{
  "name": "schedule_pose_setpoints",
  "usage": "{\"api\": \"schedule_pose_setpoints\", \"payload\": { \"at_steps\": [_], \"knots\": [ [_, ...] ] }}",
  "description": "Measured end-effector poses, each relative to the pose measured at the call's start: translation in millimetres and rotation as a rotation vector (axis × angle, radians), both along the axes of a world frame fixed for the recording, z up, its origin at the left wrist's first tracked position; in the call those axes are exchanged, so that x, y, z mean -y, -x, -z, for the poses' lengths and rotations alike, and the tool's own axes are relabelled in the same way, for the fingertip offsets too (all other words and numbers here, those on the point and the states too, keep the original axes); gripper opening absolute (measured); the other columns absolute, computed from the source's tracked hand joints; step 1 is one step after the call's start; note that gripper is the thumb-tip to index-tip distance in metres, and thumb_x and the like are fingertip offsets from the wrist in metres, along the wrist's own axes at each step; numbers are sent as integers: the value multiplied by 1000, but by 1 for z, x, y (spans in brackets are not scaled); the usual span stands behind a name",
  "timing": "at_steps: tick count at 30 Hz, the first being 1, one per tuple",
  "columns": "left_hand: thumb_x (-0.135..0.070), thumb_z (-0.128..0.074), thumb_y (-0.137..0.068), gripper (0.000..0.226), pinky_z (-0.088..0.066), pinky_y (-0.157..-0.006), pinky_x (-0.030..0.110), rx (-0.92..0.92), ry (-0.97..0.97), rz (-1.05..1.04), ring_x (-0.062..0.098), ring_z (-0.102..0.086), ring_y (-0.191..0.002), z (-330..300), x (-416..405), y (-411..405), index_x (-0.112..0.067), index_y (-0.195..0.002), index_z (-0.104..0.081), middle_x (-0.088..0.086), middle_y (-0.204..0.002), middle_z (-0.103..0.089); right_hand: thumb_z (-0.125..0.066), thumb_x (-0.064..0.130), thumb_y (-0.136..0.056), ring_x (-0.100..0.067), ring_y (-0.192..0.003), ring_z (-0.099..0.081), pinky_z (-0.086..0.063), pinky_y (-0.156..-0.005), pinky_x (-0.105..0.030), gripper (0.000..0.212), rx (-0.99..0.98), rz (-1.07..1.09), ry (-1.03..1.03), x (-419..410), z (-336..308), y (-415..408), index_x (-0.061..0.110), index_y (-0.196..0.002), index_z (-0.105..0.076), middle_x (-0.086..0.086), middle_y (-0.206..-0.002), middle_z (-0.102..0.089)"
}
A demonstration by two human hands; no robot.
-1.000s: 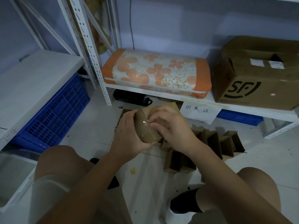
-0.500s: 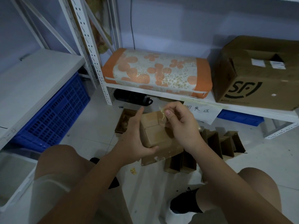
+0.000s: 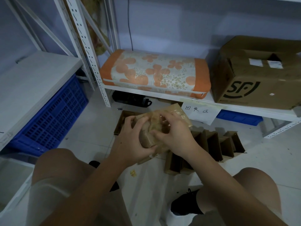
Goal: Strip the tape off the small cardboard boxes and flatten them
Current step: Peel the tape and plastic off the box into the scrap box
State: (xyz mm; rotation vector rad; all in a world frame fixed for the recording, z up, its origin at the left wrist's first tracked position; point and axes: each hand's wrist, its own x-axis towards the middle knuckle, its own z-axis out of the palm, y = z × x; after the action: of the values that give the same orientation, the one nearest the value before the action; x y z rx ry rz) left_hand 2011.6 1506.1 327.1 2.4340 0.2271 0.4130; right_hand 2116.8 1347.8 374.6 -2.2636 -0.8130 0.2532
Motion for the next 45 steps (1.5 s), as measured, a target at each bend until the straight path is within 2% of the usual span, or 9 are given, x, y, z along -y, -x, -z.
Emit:
{"api": "schedule_pose_setpoints", "payload": {
  "at_steps": [4, 8, 12, 17, 22, 25, 29, 39, 45],
  "knots": [
    [-55, -89, -64, 100, -52, -88, 31, -7, -39, -18, 17, -48, -125, 1, 0, 3, -40, -149, -39, -3, -143, -31, -82, 23, -84, -3, -79, -52, -36, -68, -7, 15, -76, 59, -71, 0, 0, 6, 18, -91, -69, 8, -88, -56],
    [-52, -87, -63, 91, -55, -82, 34, 18, -75, -25, 19, -48, -122, 2, 0, 7, -38, -142, -44, -2, -140, -34, -77, 9, -88, 1, -67, -54, -42, -63, -10, 33, -175, 71, -237, 1, 2, 6, 31, -71, -60, 9, -73, -58],
    [-65, -80, -64, 92, -55, -82, 31, -25, -26, -9, 14, -50, -119, -3, 1, 6, -40, -145, -45, -6, -139, -33, -72, 7, -86, -6, -70, -51, -38, -63, -13, 23, 101, 84, -162, 2, 10, 5, 20, -74, -58, 9, -77, -53],
    [-69, -77, -63, 91, -58, -85, 35, -92, 19, -20, 11, -55, -116, -5, 2, 2, -52, -144, -39, -12, -138, -32, -74, 2, -77, -11, -63, -42, -35, -57, -19, 31, 324, 41, -107, 8, 15, 2, 19, -69, -50, 6, -74, -45],
    [-68, -78, -62, 98, -59, -85, 43, -158, -7, -17, 15, -52, -118, -4, 6, -3, -52, -147, -32, -11, -136, -29, -72, 8, -82, -16, -71, -50, -49, -62, -38, 23, 263, 78, -116, 16, 16, 0, 17, -74, -52, 2, -84, -49],
    [-61, -79, -61, 100, -59, -85, 45, -210, -30, -8, 20, -48, -123, -4, 9, -6, -51, -146, -28, -9, -138, -26, -68, 17, -89, -11, -84, -58, -54, -75, -38, 13, 127, 87, -124, 22, 17, 1, 19, -90, -55, 5, -102, -56],
    [-55, -75, -59, 99, -56, -90, 47, -253, -40, 24, 24, -40, -131, -4, 10, -6, -42, -145, -29, -9, -145, -17, -61, 25, -98, -12, -78, -64, -57, -73, -47, 11, -31, 119, -90, 24, 18, -1, 26, -95, -51, 5, -86, -66],
    [-58, -72, -79, 112, -44, -106, 46, -492, -72, 119, 25, -19, -145, -18, 7, -12, -37, -163, 0, -16, -159, -3, -62, 21, -98, -10, -79, -62, -54, -73, -43, 16, 68, 162, -143, 18, 13, 6, 29, -92, -50, 8, -84, -65],
    [-72, -75, -68, 127, -43, -106, 46, -619, -13, 76, 26, -29, -137, -17, 5, -20, -40, -161, 4, -8, -146, -19, -62, 9, -94, -9, -73, -51, -46, -64, -37, 16, 256, 43, -146, 19, 10, 6, 21, -91, -51, 6, -81, -55]
  ]
}}
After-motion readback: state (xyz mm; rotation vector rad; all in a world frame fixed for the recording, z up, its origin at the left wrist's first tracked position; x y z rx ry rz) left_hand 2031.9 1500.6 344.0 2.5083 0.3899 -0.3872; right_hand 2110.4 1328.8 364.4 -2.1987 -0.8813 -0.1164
